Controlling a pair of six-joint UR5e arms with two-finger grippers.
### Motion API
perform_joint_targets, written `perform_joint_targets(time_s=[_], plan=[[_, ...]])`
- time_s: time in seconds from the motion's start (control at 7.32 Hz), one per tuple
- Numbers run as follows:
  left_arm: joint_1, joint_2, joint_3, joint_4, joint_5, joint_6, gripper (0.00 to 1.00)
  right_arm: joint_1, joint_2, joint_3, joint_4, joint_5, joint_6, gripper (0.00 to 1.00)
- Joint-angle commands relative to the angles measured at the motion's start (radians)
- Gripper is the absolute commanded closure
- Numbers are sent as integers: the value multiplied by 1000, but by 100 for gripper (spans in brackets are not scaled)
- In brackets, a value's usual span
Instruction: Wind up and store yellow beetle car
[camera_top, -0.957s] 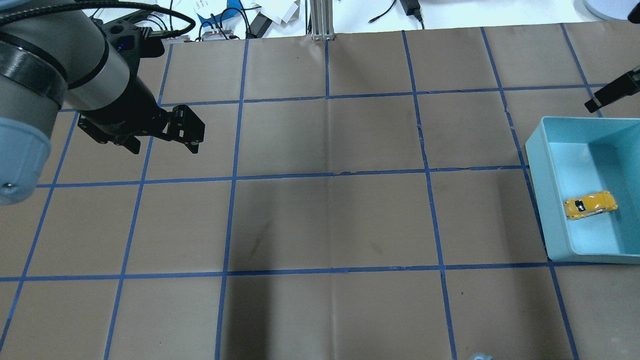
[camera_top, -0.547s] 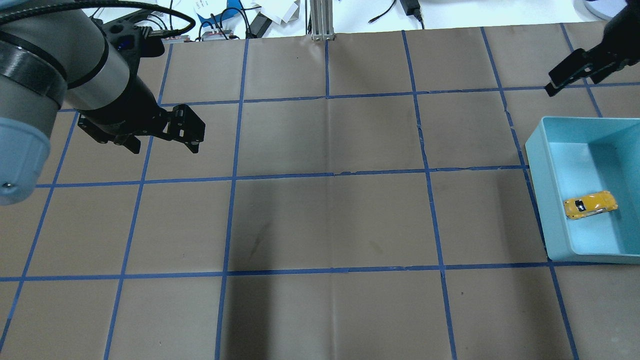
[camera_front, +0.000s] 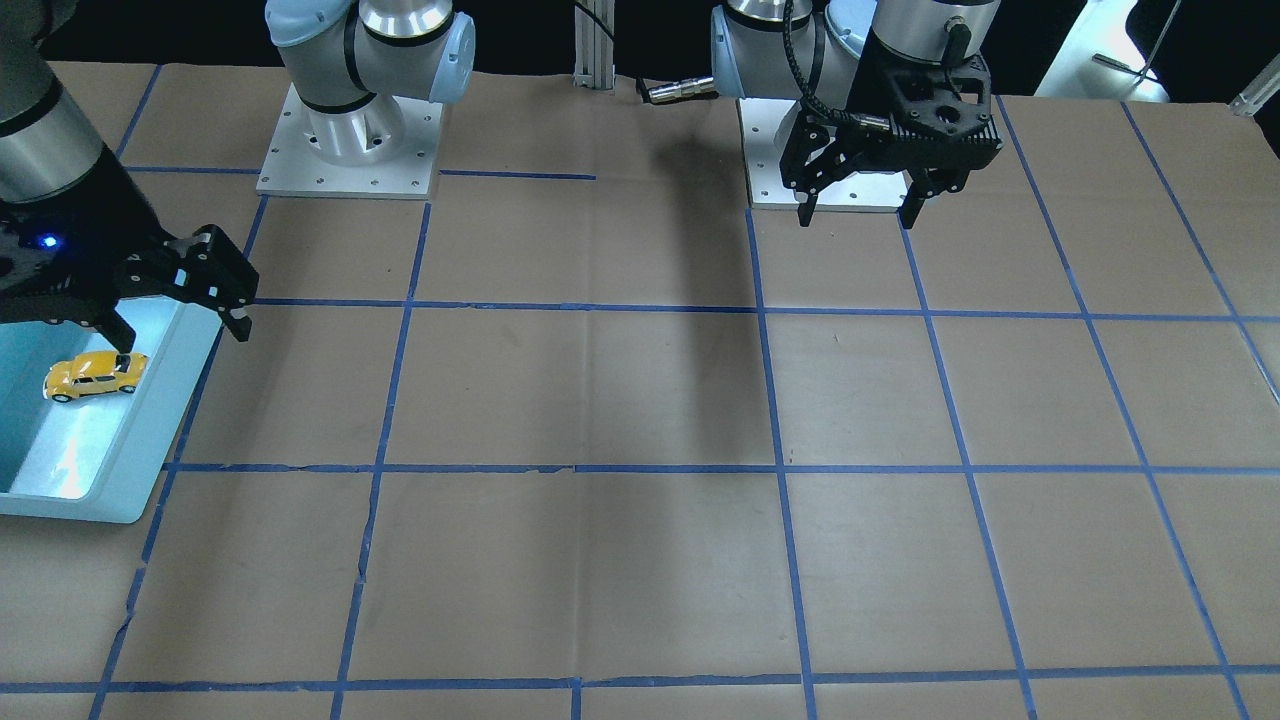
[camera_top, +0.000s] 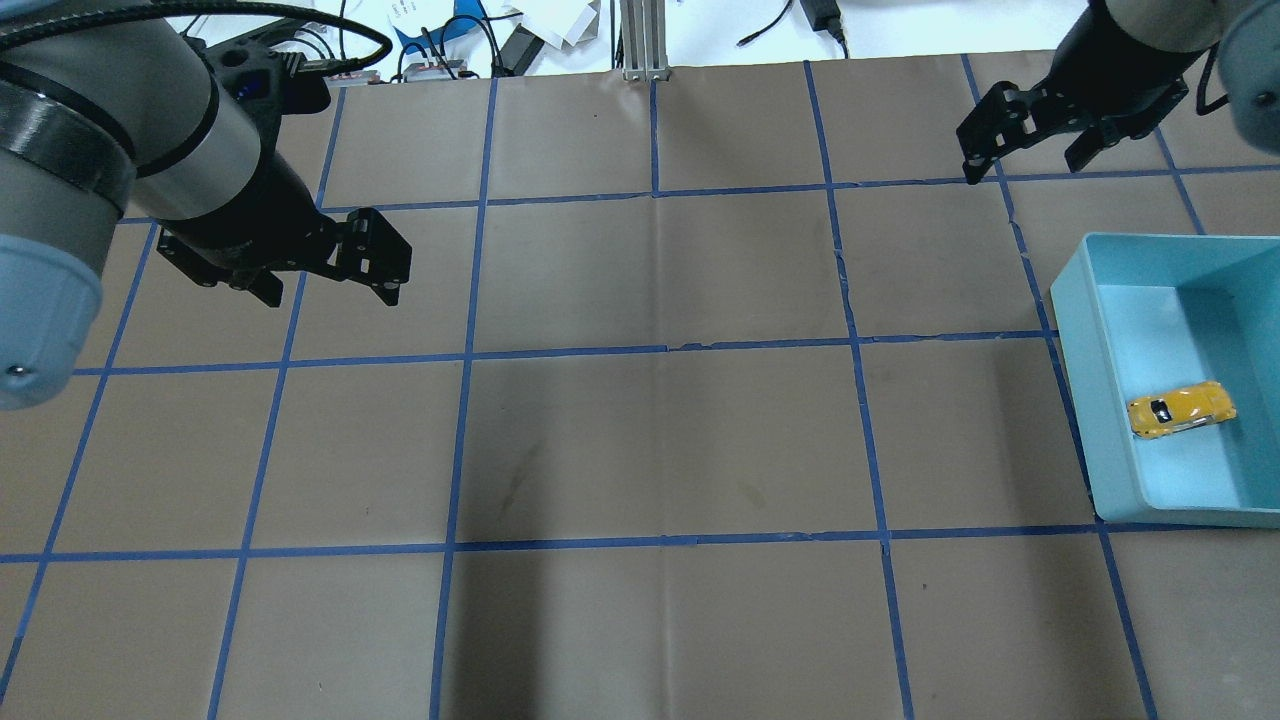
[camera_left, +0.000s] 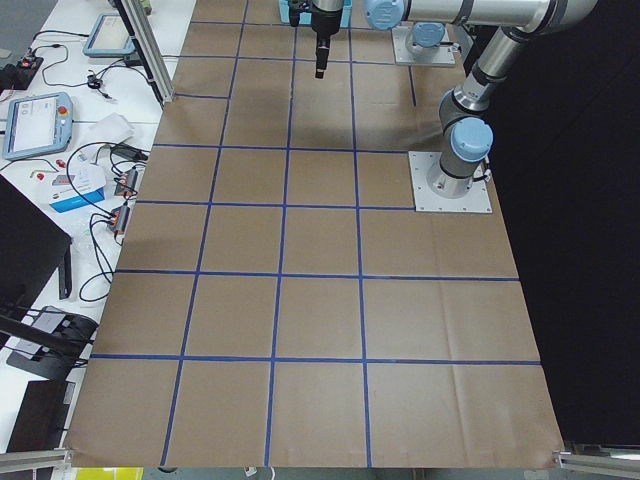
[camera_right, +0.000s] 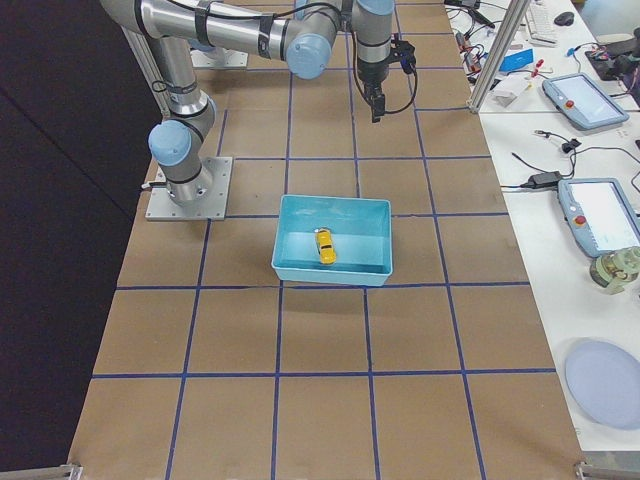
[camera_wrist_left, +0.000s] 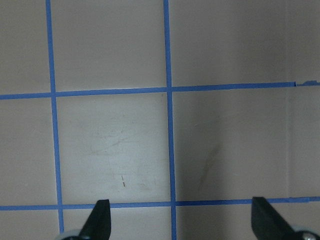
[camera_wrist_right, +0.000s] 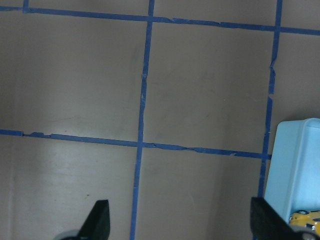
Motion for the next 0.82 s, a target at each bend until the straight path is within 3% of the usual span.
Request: perform_joint_targets(time_s=[0.0,0.68], plan=[[-2,0,0,2,0,-5,0,95,0,0,19,-8,184,0],[-2,-1,-2,2,0,-5,0,149,-2,6,47,-104,239,0]])
